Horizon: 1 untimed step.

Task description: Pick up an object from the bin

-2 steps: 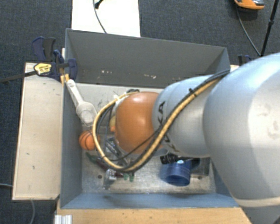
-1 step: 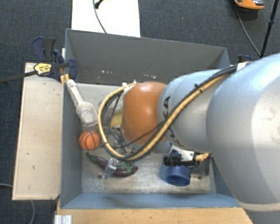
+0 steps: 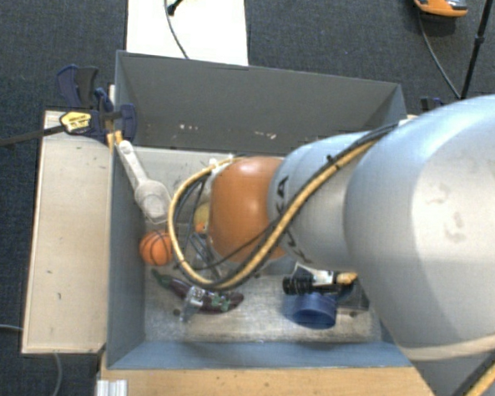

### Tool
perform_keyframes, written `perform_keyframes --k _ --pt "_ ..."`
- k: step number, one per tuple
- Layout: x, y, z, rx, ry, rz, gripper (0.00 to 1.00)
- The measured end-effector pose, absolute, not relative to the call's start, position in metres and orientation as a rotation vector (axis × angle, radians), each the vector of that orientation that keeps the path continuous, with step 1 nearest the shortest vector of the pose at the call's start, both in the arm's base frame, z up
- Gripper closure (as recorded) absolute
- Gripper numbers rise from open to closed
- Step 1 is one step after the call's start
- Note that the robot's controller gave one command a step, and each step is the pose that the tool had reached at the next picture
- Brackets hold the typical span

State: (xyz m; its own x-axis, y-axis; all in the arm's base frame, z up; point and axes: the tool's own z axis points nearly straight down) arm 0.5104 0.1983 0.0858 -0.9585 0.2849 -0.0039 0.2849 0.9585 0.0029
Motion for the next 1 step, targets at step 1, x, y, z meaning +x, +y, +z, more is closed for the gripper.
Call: perform_keyframes --k 1 --pt "0.4899 0.2 0.071 0.821 3.031 0.003 1.0"
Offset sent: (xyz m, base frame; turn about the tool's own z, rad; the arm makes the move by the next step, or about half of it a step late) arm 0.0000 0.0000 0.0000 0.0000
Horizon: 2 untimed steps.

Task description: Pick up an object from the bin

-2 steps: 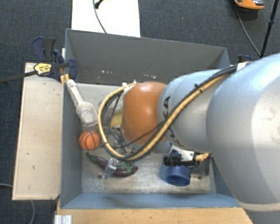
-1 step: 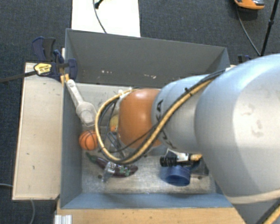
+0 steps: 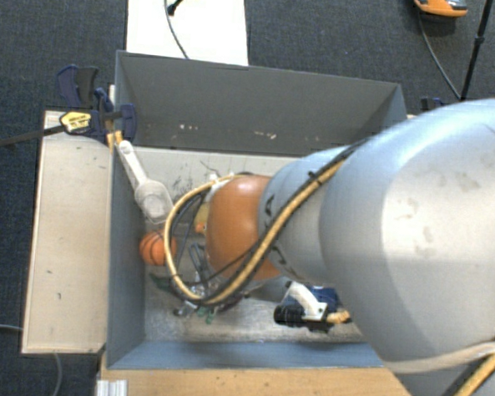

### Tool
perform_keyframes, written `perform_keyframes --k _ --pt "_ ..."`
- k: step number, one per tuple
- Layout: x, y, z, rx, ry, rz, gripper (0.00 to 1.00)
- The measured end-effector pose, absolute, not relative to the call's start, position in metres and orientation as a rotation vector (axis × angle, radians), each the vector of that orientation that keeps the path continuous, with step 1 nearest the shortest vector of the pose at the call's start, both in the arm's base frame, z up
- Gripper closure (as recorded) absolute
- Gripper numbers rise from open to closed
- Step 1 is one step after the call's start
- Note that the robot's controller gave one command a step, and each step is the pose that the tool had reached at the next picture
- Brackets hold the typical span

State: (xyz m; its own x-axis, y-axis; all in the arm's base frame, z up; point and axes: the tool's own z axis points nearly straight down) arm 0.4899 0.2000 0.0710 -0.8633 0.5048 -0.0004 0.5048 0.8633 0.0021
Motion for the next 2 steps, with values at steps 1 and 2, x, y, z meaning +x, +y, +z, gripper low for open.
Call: perform_keyframes --k 1,2 --pt "0.4899 0.2 0.071 0.822 3.031 0.003 1.0" --pt "0.4888 0.1994 0.0754 0.824 3.034 -0.001 1.0"
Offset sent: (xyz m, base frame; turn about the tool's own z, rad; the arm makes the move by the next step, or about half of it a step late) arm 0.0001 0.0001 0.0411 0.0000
